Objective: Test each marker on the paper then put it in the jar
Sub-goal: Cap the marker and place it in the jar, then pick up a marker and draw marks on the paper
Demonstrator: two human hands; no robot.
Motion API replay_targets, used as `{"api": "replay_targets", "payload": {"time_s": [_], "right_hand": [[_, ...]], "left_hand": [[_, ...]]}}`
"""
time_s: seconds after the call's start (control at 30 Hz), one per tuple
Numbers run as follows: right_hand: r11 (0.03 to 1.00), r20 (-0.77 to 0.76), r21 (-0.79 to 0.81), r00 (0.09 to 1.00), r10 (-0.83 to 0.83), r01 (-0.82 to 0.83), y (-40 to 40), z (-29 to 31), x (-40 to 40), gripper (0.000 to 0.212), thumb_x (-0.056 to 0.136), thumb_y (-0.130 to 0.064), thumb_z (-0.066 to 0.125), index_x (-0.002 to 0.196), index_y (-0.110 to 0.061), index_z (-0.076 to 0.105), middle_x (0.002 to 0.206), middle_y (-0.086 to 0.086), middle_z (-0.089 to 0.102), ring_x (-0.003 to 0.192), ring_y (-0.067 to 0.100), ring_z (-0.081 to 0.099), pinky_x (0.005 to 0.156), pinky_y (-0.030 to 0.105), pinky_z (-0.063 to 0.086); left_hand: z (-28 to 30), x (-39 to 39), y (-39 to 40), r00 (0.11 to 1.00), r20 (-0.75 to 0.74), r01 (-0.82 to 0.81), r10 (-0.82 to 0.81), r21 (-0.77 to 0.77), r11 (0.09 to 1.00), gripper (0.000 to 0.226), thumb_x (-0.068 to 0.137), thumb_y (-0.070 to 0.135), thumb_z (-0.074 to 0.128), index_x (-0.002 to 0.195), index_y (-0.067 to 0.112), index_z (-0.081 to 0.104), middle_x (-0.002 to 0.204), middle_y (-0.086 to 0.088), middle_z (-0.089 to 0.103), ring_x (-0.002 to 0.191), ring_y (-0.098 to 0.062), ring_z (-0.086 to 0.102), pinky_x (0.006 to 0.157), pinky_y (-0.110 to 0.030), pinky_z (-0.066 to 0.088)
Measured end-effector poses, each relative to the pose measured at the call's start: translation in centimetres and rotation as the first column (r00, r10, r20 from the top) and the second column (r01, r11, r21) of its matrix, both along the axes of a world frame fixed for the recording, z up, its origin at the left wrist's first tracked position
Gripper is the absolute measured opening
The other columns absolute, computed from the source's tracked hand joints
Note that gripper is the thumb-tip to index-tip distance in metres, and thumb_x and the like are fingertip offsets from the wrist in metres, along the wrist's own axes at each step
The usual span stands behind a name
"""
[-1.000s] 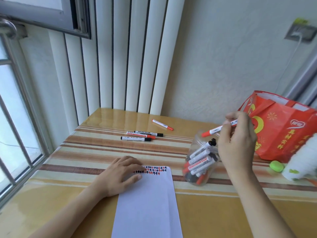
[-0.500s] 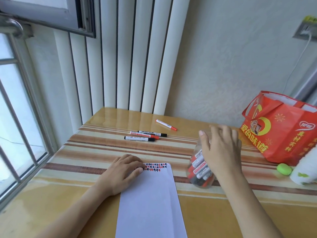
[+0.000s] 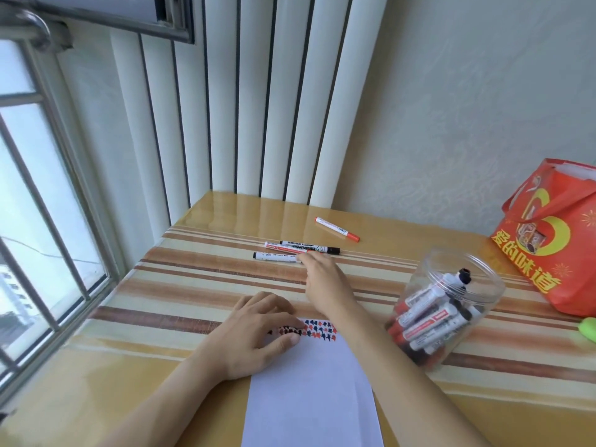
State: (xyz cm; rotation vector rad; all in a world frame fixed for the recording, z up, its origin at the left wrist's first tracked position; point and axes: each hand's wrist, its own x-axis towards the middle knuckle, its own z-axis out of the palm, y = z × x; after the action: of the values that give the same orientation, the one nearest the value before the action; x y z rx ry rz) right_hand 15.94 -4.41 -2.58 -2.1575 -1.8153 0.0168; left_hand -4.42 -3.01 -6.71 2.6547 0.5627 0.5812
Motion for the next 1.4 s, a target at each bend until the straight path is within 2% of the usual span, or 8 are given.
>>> {"api": "replay_targets", "payload": {"time_s": [0.33, 0.47, 0.6, 0.73, 0.87, 1.0, 1.1, 1.4], "right_hand": [[0.997, 0.124, 0.012, 0.990, -0.073, 0.072, 2.3, -0.9, 0.5, 0.022, 0.106, -0.028, 0.055, 0.119, -0.013, 0.064, 0.116, -0.001, 0.057, 0.102, 0.020, 0.060, 0.072, 0.032, 0.043], [0.972, -0.162, 0.200, 0.982, -0.094, 0.126, -0.9, -0.3, -1.1, 0.012, 0.100, -0.028, 0.062, 0.102, -0.017, 0.057, 0.095, -0.002, 0.066, 0.081, 0.019, 0.063, 0.068, 0.036, 0.049], [0.979, -0.797, 0.141, 0.604, 0.024, 0.148, -5.6, -0.5, -3.6, 0.012, 0.089, -0.030, 0.068, 0.083, -0.022, 0.063, 0.067, 0.001, 0.068, 0.059, 0.014, 0.059, 0.061, 0.034, 0.047], [0.996, -0.919, 0.082, 0.388, 0.063, 0.035, -9.5, -0.9, -4.9, 0.016, 0.092, -0.030, 0.067, 0.097, -0.015, 0.067, 0.068, 0.005, 0.066, 0.062, 0.014, 0.058, 0.058, 0.025, 0.043], [0.912, -0.942, 0.271, 0.281, 0.185, 0.308, -10.8, -0.9, -3.1, 0.018, 0.096, -0.011, 0.071, 0.105, -0.001, 0.059, 0.070, 0.004, 0.059, 0.059, 0.015, 0.054, 0.056, 0.024, 0.044], [0.906, -0.834, 0.321, 0.535, 0.133, 0.275, -11.2, -1.3, -1.8, 0.012, 0.096, -0.004, 0.065, 0.093, -0.009, 0.055, 0.068, -0.003, 0.056, 0.059, 0.013, 0.052, 0.058, 0.026, 0.043], [0.891, -0.312, 0.445, 0.948, 0.057, 0.093, -11.0, -2.3, -1.3, 0.008, 0.086, -0.012, 0.059, 0.089, -0.019, 0.056, 0.085, -0.010, 0.057, 0.082, 0.014, 0.056, 0.072, 0.029, 0.045], [0.888, 0.140, 0.417, 0.979, 0.149, -0.195, -9.3, -4.3, -5.4, 0.023, 0.098, -0.041, 0.052, 0.089, -0.020, 0.055, 0.081, -0.008, 0.058, 0.068, 0.015, 0.058, 0.051, 0.028, 0.043]], "left_hand": [[0.1, -0.1, 0.3, 0.992, 0.116, -0.043, 0.050, -0.057, 0.997, 0.038, 0.105, 0.060, 0.036, 0.117, 0.040, 0.065, 0.116, 0.026, 0.053, 0.120, -0.003, 0.047, 0.101, -0.034, 0.040], [-0.3, -0.2, 0.6, 0.966, 0.215, -0.136, 0.143, -0.044, 0.990, 0.034, 0.107, 0.050, 0.037, 0.124, 0.033, 0.061, 0.117, 0.021, 0.054, 0.114, -0.001, 0.049, 0.097, -0.032, 0.043], [0.0, -0.2, 0.3, 0.962, 0.243, -0.117, 0.123, -0.039, 0.992, 0.037, 0.106, 0.049, 0.042, 0.135, 0.029, 0.054, 0.119, 0.016, 0.056, 0.112, -0.007, 0.051, 0.095, -0.026, 0.041], [-0.1, 0.0, 0.2, 0.973, 0.227, -0.051, 0.040, 0.046, 0.998, 0.031, 0.109, 0.046, 0.037, 0.107, 0.027, 0.062, 0.094, 0.018, 0.057, 0.088, -0.009, 0.051, 0.076, -0.033, 0.045], [-0.5, 0.0, 0.3, 0.968, 0.229, -0.126, 0.103, 0.089, 0.988, 0.037, 0.108, 0.051, 0.036, 0.107, 0.026, 0.064, 0.088, 0.016, 0.053, 0.083, -0.011, 0.048, 0.071, -0.032, 0.043], [-0.5, 0.1, 0.3, 0.973, 0.195, -0.146, 0.123, 0.109, 0.983, 0.038, 0.108, 0.052, 0.035, 0.102, 0.024, 0.061, 0.090, 0.016, 0.051, 0.085, -0.011, 0.046, 0.072, -0.030, 0.042], [-0.5, 0.0, 0.2, 0.974, 0.193, -0.141, 0.115, 0.128, 0.982, 0.041, 0.109, 0.050, 0.030, 0.095, 0.023, 0.057, 0.089, 0.015, 0.048, 0.084, -0.013, 0.044, 0.072, -0.032, 0.041], [0.0, 0.0, -0.4, 0.987, 0.156, -0.053, 0.032, 0.130, 0.990, 0.025, 0.110, 0.037, 0.031, 0.086, 0.032, 0.037, 0.081, 0.016, 0.042, 0.077, -0.010, 0.042, 0.072, -0.026, 0.037]]}}
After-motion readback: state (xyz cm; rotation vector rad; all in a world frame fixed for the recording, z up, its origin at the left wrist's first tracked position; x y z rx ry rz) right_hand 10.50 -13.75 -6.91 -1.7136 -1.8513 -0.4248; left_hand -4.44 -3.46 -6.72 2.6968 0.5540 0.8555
